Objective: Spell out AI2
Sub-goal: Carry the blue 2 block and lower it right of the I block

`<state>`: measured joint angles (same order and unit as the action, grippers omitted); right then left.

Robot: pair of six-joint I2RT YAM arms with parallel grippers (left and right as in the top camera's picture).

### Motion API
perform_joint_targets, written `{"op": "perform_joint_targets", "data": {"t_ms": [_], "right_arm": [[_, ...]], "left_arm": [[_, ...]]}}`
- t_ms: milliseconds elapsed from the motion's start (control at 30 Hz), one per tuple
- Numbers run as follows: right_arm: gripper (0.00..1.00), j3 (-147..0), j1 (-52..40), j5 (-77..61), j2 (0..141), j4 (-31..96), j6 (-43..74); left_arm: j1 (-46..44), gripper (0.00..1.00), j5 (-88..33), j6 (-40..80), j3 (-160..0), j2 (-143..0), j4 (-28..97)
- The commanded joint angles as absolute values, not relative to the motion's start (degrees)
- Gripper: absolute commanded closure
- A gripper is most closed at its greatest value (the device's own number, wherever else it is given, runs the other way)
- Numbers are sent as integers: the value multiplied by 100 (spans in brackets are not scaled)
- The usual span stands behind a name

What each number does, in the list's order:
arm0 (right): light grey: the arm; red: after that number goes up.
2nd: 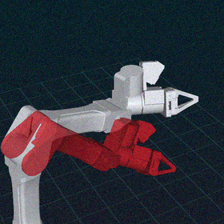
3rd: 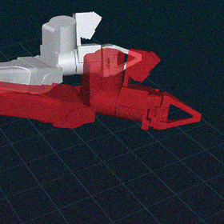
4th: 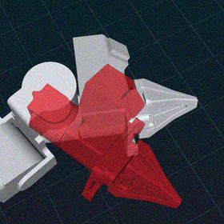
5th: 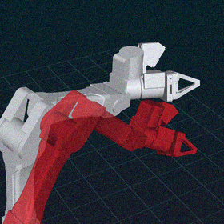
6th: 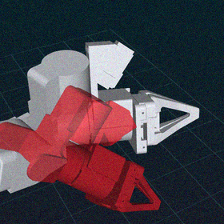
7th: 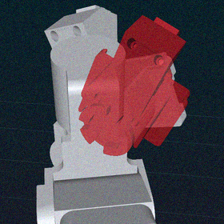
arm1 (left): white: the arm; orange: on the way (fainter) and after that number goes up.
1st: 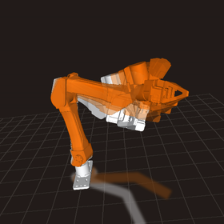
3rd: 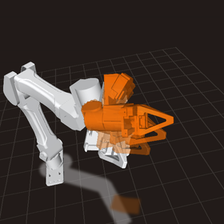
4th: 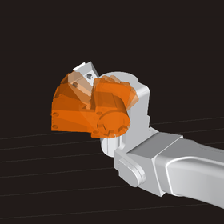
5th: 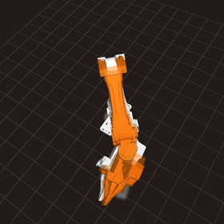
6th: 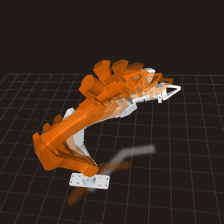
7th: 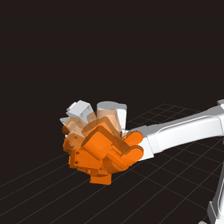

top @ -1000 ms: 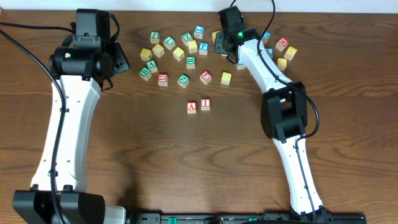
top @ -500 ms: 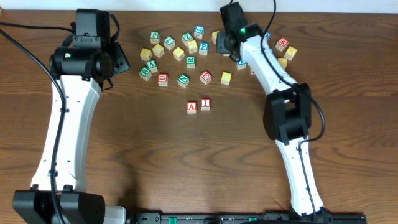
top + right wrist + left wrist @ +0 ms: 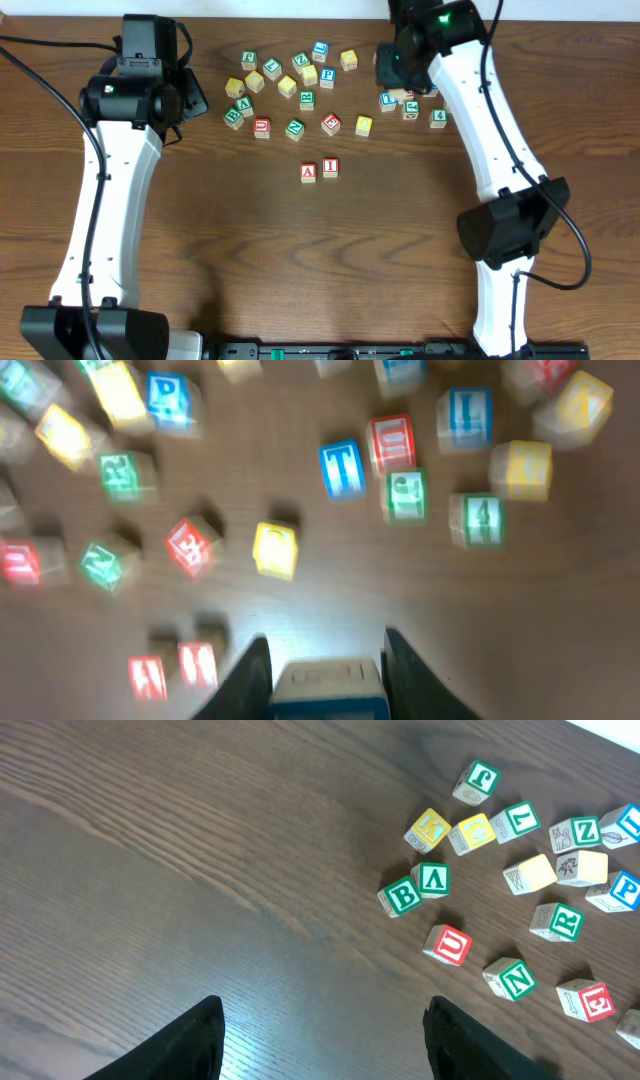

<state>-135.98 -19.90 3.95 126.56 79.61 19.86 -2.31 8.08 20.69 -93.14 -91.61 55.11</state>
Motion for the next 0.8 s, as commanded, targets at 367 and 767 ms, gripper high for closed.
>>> {"op": "perform_joint_targets", "data": {"t_ms": [367,767], "right_arm": [[78,-12022,-2591,-27,13013,8425,1688],[77,-10639,-2858,-80,13013,6735,1848]], "left_arm": [[-215,37,862,1997,-9397,-9098,5498],[-215,37,862,1997,-9397,-9253,5505]]}}
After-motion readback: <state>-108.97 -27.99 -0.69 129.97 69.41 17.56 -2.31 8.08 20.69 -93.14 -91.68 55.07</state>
